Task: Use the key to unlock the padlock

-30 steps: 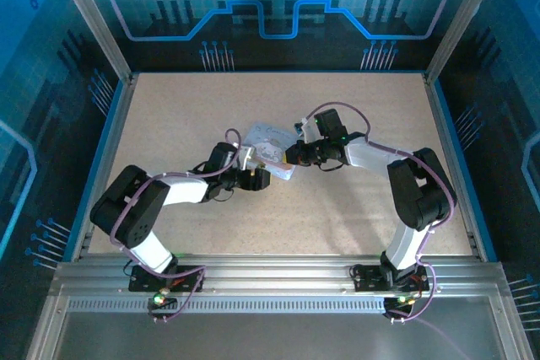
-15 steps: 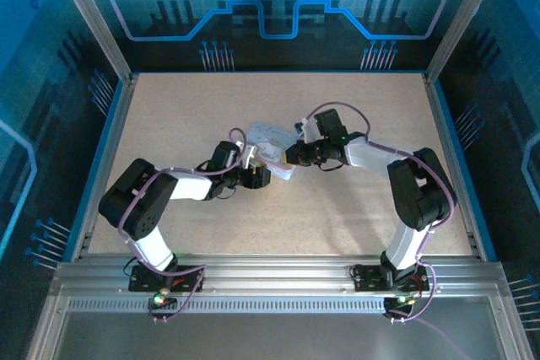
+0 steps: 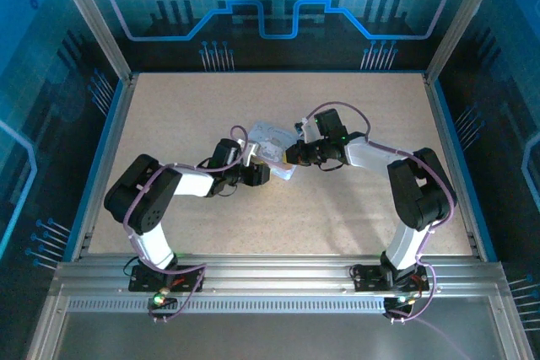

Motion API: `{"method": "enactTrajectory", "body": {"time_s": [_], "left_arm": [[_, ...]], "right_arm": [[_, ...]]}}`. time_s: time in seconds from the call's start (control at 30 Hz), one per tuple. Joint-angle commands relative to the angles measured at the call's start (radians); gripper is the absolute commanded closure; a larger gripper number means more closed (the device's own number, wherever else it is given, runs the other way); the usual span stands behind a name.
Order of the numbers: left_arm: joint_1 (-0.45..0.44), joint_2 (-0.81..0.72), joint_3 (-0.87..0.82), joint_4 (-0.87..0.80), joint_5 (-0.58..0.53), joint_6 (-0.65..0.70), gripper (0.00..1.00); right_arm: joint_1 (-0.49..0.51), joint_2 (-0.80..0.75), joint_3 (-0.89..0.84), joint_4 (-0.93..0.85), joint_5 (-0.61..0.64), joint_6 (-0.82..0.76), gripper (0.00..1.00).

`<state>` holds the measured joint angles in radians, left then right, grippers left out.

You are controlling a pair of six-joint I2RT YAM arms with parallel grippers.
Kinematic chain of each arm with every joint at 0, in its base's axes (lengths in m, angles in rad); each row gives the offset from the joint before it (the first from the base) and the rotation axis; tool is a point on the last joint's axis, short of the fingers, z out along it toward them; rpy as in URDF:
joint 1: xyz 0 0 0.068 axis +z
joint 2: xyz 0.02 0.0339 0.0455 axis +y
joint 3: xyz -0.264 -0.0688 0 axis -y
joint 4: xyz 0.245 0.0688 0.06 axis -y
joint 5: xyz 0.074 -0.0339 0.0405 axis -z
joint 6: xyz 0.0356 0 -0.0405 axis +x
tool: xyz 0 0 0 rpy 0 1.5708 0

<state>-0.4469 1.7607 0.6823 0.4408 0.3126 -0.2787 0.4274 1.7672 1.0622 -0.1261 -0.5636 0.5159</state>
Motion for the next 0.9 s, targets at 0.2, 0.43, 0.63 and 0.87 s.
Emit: {"method": "enactTrajectory", "body": {"time_s": [0.2, 0.43, 0.63, 0.87], "left_arm": [[-0.011, 0.022, 0.002, 0.048, 0.077, -0.040, 0.50], [-0.022, 0.018, 0.000, 0.048, 0.060, -0.040, 0.49], [-0.025, 0.018, 0.006, 0.050, 0.060, -0.049, 0.52], [-0.035, 0.020, 0.008, 0.037, 0.043, -0.042, 0.52]], "right_arm": [[0.012, 0.015, -0.007, -0.049, 0.036, -0.013, 0.99], [0.013, 0.015, -0.005, -0.046, 0.034, -0.012, 0.99], [0.012, 0.016, -0.004, -0.049, 0.033, -0.013, 0.99], [0.013, 0.018, -0.002, -0.046, 0.032, -0.011, 0.99]]}}
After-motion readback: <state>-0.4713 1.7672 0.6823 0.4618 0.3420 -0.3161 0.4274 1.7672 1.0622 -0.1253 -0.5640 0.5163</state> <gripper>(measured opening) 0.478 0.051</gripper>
